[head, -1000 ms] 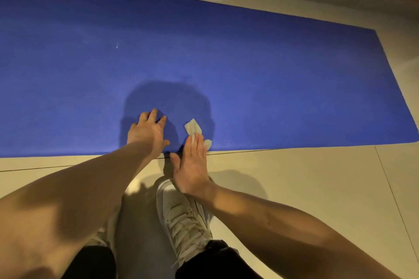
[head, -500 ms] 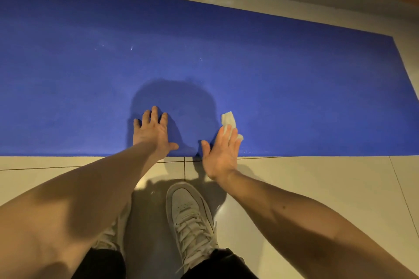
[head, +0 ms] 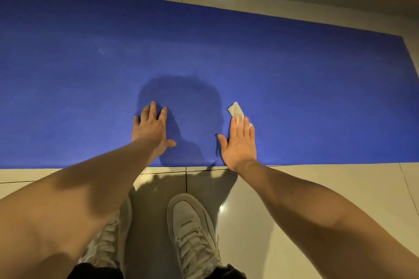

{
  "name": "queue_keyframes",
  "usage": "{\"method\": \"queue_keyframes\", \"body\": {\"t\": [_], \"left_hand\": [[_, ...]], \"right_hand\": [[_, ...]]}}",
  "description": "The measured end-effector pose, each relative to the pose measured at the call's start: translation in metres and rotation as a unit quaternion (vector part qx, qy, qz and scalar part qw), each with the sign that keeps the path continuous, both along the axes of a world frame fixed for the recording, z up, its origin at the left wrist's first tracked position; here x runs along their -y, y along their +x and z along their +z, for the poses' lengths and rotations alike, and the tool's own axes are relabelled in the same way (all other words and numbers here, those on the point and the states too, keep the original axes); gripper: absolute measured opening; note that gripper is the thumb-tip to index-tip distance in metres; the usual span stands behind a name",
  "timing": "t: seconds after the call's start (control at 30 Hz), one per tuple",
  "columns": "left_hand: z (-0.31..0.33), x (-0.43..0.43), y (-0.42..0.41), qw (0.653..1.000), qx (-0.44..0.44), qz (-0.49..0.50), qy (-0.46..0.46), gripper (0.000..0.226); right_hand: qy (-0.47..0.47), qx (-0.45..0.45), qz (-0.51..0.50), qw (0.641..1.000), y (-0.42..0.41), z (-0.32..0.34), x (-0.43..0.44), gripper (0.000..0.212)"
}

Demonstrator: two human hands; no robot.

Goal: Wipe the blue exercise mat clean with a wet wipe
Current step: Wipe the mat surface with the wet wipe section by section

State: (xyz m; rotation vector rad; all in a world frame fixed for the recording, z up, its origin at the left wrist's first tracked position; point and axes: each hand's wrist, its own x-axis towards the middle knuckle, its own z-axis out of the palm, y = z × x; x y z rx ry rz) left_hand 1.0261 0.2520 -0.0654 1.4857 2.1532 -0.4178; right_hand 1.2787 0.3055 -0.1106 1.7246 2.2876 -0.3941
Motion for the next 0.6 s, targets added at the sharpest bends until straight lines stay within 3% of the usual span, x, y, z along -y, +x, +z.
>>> {"method": "queue_keyframes", "body": {"t": [0.1,0.27,0.37,0.47,0.6], "left_hand": [[0.000,-0.006,0.000,1.000,-0.005,0.000,-0.022,0.113],[0.001,-0.014,-0.001,0.999,-0.028,-0.010,-0.030,0.111],[0.003,-0.019,0.000,1.000,-0.028,-0.006,0.000,0.087],[0.003,-0.028,0.000,0.999,-0.039,-0.007,0.027,0.081],[0.001,-0.034,-0.009,1.000,-0.018,0.005,0.000,0.110]], "right_hand": [[-0.010,-0.035,-0.025,0.999,-0.030,0.007,0.012,0.081],[-0.033,-0.093,0.184,0.978,-0.064,-0.006,0.036,0.082],[-0.032,-0.043,0.247,0.968,-0.052,-0.002,0.012,0.081],[0.005,-0.019,0.155,0.988,-0.027,0.001,-0.029,0.084],[-0.026,0.024,0.013,0.999,-0.018,0.005,-0.063,0.082]]}}
